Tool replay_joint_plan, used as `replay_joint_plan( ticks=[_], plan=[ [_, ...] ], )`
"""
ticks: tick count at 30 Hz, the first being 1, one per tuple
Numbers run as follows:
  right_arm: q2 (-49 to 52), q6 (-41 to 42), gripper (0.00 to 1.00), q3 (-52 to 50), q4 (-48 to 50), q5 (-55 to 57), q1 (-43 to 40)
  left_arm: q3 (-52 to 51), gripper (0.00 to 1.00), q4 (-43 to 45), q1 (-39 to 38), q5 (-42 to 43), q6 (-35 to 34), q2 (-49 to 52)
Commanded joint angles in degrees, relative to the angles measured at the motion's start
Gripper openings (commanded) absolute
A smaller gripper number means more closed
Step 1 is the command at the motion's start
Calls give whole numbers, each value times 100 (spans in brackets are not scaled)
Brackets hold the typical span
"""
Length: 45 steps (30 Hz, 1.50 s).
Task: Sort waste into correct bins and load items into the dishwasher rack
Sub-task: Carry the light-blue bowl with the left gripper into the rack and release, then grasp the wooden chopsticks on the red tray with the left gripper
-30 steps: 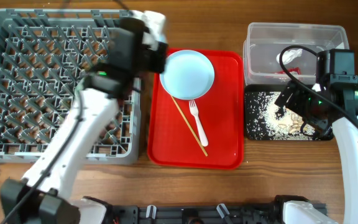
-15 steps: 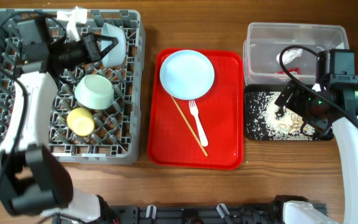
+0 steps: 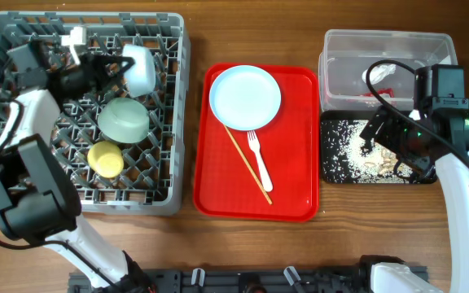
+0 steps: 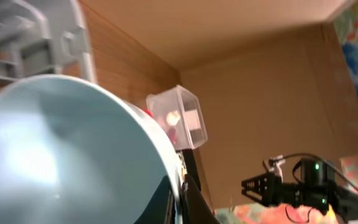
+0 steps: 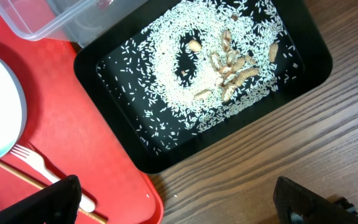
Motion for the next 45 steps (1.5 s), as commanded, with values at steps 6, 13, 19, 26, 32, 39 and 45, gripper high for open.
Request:
replay_joint_plan(
  ticks=[6, 13, 19, 26, 32, 39, 45],
  plan=[
    [13, -57, 100, 105, -85, -13, -22, -13, 100, -144, 695, -256, -74, 144],
    [13, -57, 100, 105, -87, -13, -22, -13, 100, -568, 1276, -326, -74, 70],
    [13, -59, 100, 105, -83, -13, -22, -13, 100, -977, 1620, -914, -68, -463],
    [13, -59, 100, 105, -83, -13, -22, -13, 100, -2111, 1272, -2601, -48, -1805],
    [13, -55, 100, 105, -72, -15, -22, -13, 100, -3357, -201, -5357, -103, -3220],
    [13, -59, 100, 105, -44, -15, -22, -13, 100, -3698, -2367, -6015, -354, -3604],
    [13, -61, 100, 105, -63, -15, -22, -13, 100, -3630, -3825, -6048, -367, -3368]
  ],
)
